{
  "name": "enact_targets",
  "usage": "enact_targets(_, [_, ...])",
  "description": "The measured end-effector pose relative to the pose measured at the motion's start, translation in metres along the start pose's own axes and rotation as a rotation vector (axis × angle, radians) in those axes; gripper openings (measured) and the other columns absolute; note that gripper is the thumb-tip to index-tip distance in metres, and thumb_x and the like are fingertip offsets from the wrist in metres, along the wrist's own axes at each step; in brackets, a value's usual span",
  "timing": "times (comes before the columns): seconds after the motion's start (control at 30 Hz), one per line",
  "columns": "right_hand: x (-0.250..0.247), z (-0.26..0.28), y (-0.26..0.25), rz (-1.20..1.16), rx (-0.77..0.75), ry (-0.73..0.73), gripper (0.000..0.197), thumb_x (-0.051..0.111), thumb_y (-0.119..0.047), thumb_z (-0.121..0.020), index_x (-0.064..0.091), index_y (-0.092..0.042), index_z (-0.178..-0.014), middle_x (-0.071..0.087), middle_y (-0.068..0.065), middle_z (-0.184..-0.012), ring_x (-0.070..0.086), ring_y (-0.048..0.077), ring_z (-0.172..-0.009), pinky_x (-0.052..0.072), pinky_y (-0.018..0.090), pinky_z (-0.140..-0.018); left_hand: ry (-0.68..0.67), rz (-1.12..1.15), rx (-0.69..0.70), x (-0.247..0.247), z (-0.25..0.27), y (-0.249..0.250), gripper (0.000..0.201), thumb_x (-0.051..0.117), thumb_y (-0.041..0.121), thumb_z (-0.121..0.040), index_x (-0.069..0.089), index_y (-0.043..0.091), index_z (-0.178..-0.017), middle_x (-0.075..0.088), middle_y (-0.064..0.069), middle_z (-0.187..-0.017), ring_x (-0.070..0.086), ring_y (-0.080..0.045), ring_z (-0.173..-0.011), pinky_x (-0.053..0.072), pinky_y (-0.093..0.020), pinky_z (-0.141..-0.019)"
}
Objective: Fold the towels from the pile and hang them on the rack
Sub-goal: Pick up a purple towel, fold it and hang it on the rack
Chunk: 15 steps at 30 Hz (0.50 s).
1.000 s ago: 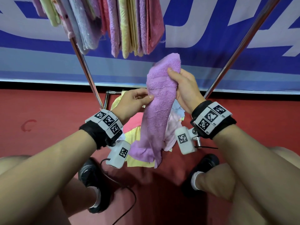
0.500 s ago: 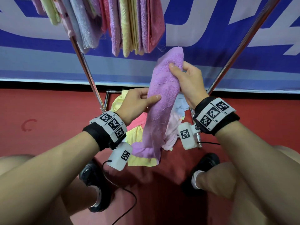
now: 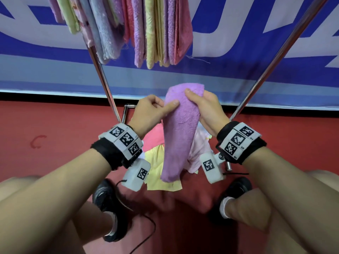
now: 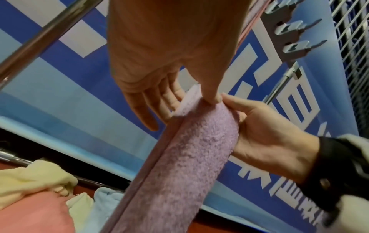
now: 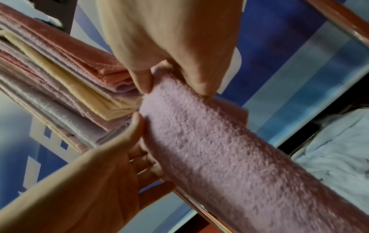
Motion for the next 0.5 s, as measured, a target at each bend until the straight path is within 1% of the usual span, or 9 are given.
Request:
enact_targets(0.03, [-0.001,0.000,-0.001,-0.013,0.001,0.011,0.029,0.065,-0.012,-0.099,0.068,0.006,-0.122,0.073,0.020,-0.118,0.071,0.029,-0.112,0.054,0.045,-0.105,-0.024,-0.021,0.017,0.002,0.002,-0.003,0.046,0.087,0.047,-0.071,0.062,0.010,-0.082,0.064,-0.006,-0.072,0.059,-0.015,-0.064,0.054,-0.038,-0.066])
enact_targets(0.1, [-0.002,0.001,-0.003,-0.022,0.003,0.021,0.029,0.064,-0.012,-0.100,0.067,0.006,-0.122,0.073,0.020,-0.118,0.072,0.027,-0.109,0.055,0.043,-0.102,0.011,-0.034,0.027,0.001,0.002,-0.007,0.044,0.090,0.040,-0.069,0.065,0.006,-0.081,0.064,-0.005,-0.071,0.058,-0.014,-0.062,0.053,-0.036,-0.065])
enact_targets(0.17, [-0.002,0.002,-0.003,-0.022,0.005,0.031,0.027,0.065,-0.014,-0.100,0.068,0.003,-0.121,0.074,0.017,-0.118,0.072,0.027,-0.111,0.055,0.045,-0.103,0.067,0.028,-0.010,-0.002,0.001,-0.010,0.038,0.092,0.033,-0.069,0.066,0.006,-0.078,0.066,-0.006,-0.070,0.061,-0.015,-0.063,0.057,-0.035,-0.068])
enact_targets(0.2, [-0.002,0.002,-0.003,-0.026,0.004,0.034,0.026,0.066,-0.014,-0.099,0.069,0.002,-0.120,0.075,0.016,-0.117,0.071,0.028,-0.112,0.054,0.047,-0.104,0.068,0.067,-0.027,-0.002,0.001,-0.010,0.034,0.092,0.029,-0.070,0.066,0.007,-0.074,0.066,-0.007,-0.068,0.061,-0.015,-0.062,0.057,-0.035,-0.068])
enact_targets(0.3, [0.000,0.004,-0.004,-0.051,0.006,0.028,0.025,0.065,-0.015,-0.100,0.069,0.000,-0.119,0.075,0.016,-0.116,0.071,0.030,-0.113,0.053,0.048,-0.105,0.032,0.107,-0.030,0.005,0.001,-0.010,0.026,0.088,0.024,-0.076,0.067,0.011,-0.069,0.065,-0.004,-0.064,0.057,-0.011,-0.056,0.052,-0.025,-0.061])
enact_targets(0.37, [0.001,0.005,-0.005,-0.069,0.006,0.015,0.027,0.063,-0.016,-0.101,0.068,0.001,-0.121,0.074,0.018,-0.117,0.070,0.032,-0.114,0.053,0.048,-0.105,0.038,0.123,-0.008,0.009,0.001,-0.008,0.024,0.086,0.023,-0.079,0.066,0.011,-0.071,0.062,-0.002,-0.061,0.051,-0.006,-0.051,0.045,-0.020,-0.055])
enact_targets(0.4, [0.001,0.006,-0.006,-0.080,0.011,0.007,0.028,0.063,-0.016,-0.101,0.067,0.002,-0.122,0.074,0.019,-0.118,0.070,0.033,-0.114,0.054,0.048,-0.103,0.044,0.142,0.003,0.012,0.002,-0.007,0.023,0.085,0.022,-0.079,0.065,0.011,-0.074,0.061,0.000,-0.062,0.050,-0.005,-0.050,0.042,-0.018,-0.054])
enact_targets(0.5, [0.003,0.007,-0.006,-0.110,0.036,-0.012,0.031,0.060,-0.017,-0.103,0.064,0.003,-0.127,0.073,0.020,-0.120,0.070,0.033,-0.114,0.057,0.045,-0.099,0.034,0.186,0.008,0.015,0.001,-0.006,0.027,0.086,0.016,-0.077,0.064,0.005,-0.087,0.066,0.000,-0.070,0.058,-0.003,-0.055,0.046,-0.016,-0.056])
Point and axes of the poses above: each hand's wrist, its own z-axis away from the middle knuckle, its own x-axis out of the palm, y = z × x, the point moved 5 cm from there along -z, towards the middle knuckle
